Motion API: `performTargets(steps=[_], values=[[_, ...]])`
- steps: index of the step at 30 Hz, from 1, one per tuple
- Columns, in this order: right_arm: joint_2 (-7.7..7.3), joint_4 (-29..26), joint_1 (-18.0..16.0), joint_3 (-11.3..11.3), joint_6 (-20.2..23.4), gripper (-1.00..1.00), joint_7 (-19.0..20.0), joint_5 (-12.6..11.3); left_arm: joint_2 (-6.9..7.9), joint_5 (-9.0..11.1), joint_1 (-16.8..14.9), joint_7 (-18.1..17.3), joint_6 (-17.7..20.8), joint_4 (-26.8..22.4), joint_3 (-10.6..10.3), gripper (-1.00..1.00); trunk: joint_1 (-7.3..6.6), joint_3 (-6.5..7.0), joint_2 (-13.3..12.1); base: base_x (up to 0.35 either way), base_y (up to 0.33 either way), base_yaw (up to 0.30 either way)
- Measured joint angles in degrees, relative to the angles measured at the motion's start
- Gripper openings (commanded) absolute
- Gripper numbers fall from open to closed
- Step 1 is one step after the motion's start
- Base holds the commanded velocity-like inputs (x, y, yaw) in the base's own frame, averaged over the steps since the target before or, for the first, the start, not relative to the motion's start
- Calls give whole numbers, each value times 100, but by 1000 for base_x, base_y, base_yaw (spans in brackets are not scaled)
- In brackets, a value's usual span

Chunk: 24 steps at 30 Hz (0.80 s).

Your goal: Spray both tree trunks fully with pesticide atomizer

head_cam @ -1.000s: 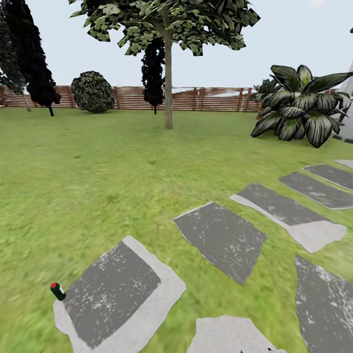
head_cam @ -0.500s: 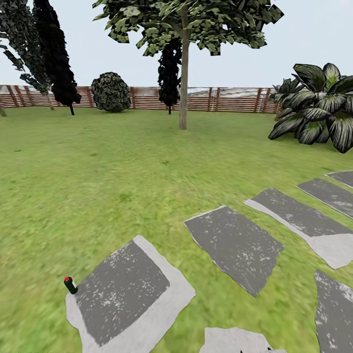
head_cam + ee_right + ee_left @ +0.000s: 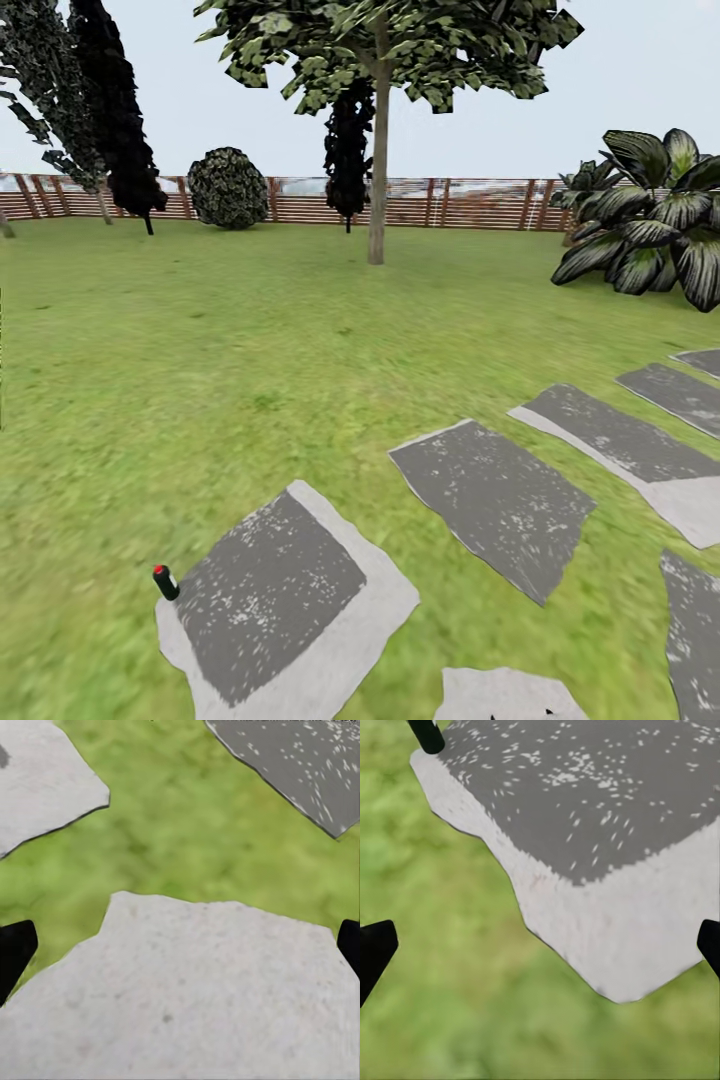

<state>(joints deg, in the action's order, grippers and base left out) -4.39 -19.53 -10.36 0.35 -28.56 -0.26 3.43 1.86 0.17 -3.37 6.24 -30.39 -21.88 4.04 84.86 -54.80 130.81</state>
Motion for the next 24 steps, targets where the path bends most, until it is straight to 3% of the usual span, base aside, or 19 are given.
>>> performTargets(steps=[10,24], values=[[0,-6,5,0,-2,100,0,0,-1,-4,-14,1,15,1,0,100,0,0,0,115,225,7],[16,-16,2,2,-5,100,-18,-5,1,-1,-15,7,7,1,0,100,0,0,0,224,-181,235]])
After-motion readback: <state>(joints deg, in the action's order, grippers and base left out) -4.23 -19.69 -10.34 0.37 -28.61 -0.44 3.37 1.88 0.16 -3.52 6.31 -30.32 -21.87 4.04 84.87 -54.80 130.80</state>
